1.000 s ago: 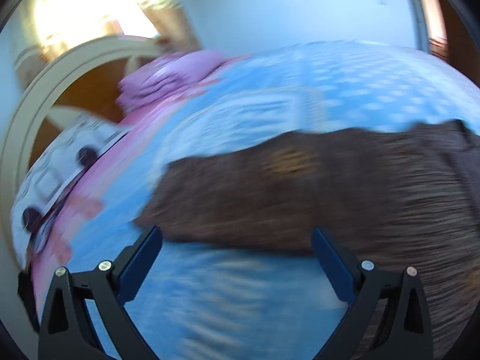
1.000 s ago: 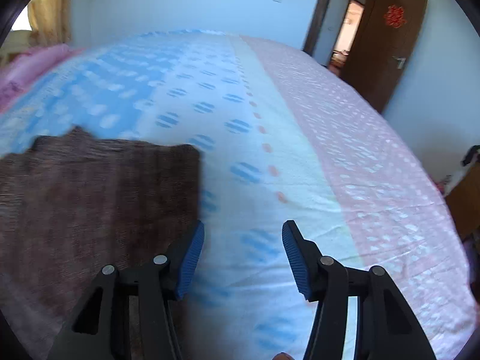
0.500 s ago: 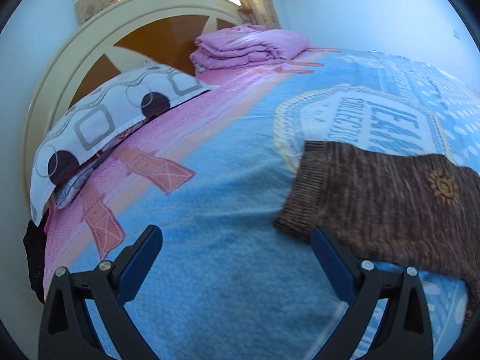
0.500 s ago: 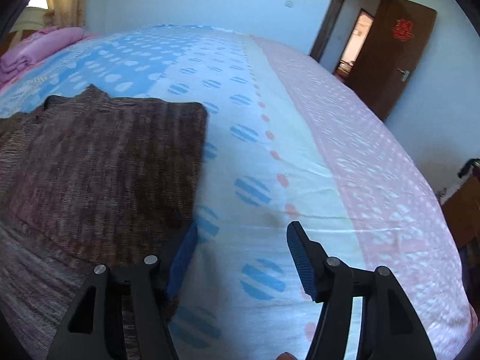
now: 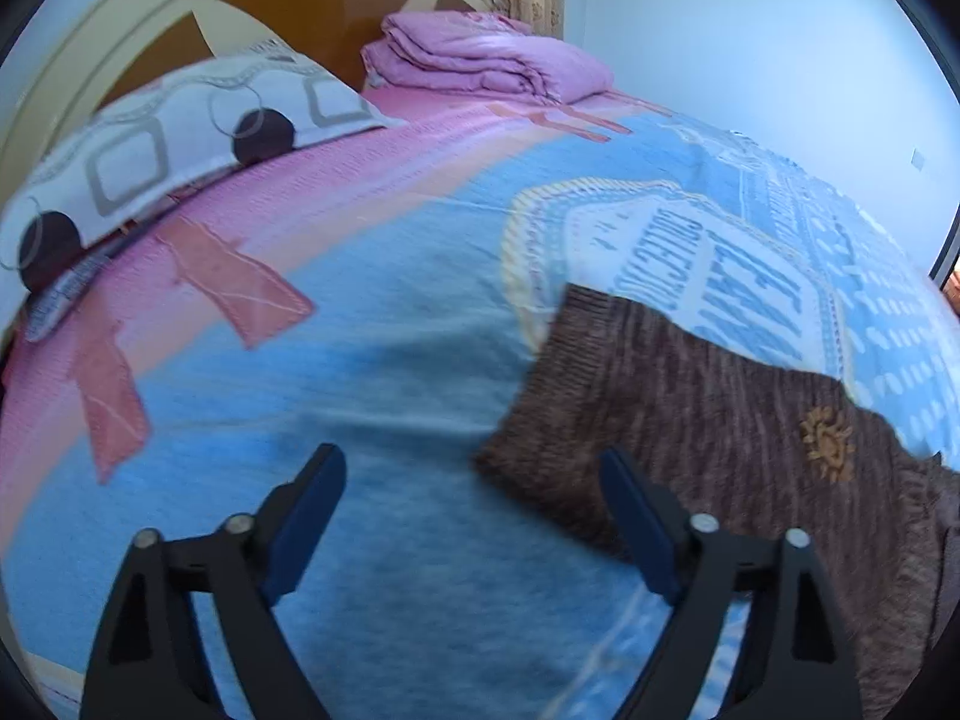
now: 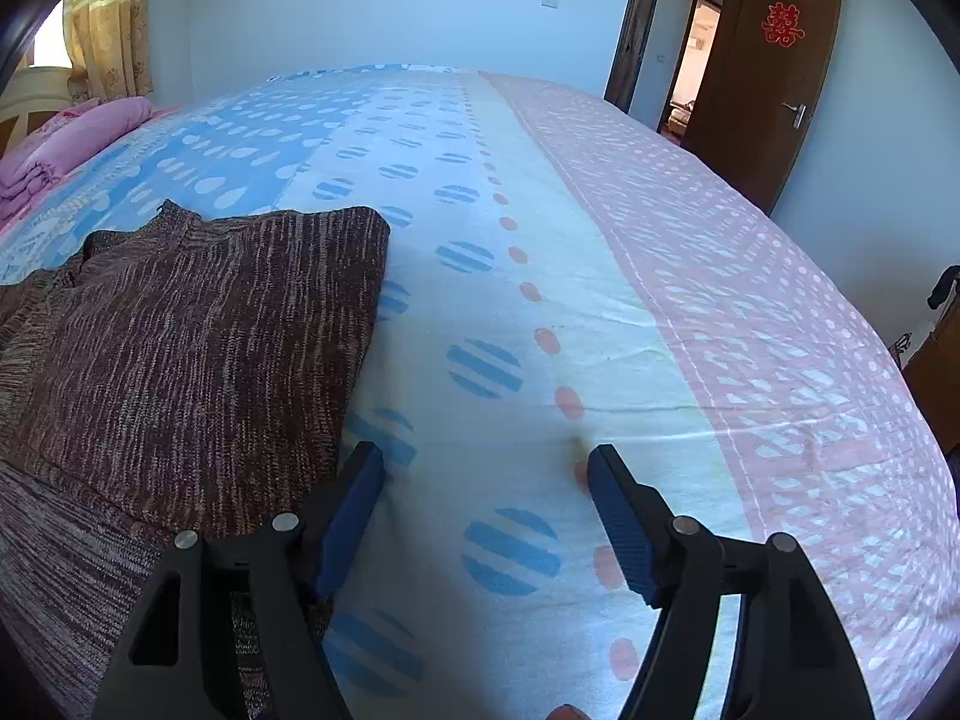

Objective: Fold small clothes

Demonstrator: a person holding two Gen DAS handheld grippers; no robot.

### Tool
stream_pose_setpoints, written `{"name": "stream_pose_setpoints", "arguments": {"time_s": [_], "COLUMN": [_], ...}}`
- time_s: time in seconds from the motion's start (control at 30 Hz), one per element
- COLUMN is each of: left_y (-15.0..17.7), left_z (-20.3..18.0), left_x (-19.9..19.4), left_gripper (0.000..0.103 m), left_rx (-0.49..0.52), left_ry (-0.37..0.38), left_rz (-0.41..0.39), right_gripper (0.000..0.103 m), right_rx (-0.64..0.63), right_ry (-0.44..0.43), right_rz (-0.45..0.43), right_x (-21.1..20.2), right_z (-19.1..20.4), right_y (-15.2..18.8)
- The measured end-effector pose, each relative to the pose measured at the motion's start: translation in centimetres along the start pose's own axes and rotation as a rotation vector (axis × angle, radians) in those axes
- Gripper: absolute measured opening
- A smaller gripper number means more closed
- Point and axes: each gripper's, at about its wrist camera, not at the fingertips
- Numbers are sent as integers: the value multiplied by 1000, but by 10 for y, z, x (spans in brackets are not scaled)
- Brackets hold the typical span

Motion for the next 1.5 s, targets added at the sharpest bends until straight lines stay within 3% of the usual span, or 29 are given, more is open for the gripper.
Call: {"name": "stream_pose_setpoints", "arguments": {"time_s": [0.17,0.33,0.4,0.47,0.5,0.63,1.03,1.33,1.5], "left_y": [-3,0,0,-2,-4,-10,-42,-45,-37], "left_z": [-6,-8,-11,-11,-10,-7,-41,-108,-149], "left_x": [12,22,23,24,25,21,-49,-108,-130], "left_gripper": [69,65,55,16,14,12,12,12,12], "left_rx": [-28,-33,-14,-10,-12,-28,13,92,126], "left_ry": [32,40,41,81,116,153,226,357,416], "left_rz": [43,66,50,40,44,52,-67,-128,-122], "right_gripper": [72,73,73,73,73,74,75,76,76], "right_rx": [-9,-9,-9,-9,-9,-4,33,51,50], "right_ry": [13,13,14,13,13,9,-24,-45,-44], "right_rz": [-7,-8,-8,-8,-8,-7,2,8,8], "right_x": [0,0,0,0,0,0,1,2,2], "right_z": [2,1,1,1,1,0,-6,-9,-9], "right_y": [1,0,0,0,0,0,1,2,2]}}
Point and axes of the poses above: each gripper's, at about its wrist camera, not at the fingertips, and x roughly the way its jaws point, z to its left, y to its underside, and after that the axes turned 5 degrees about x, right-handed
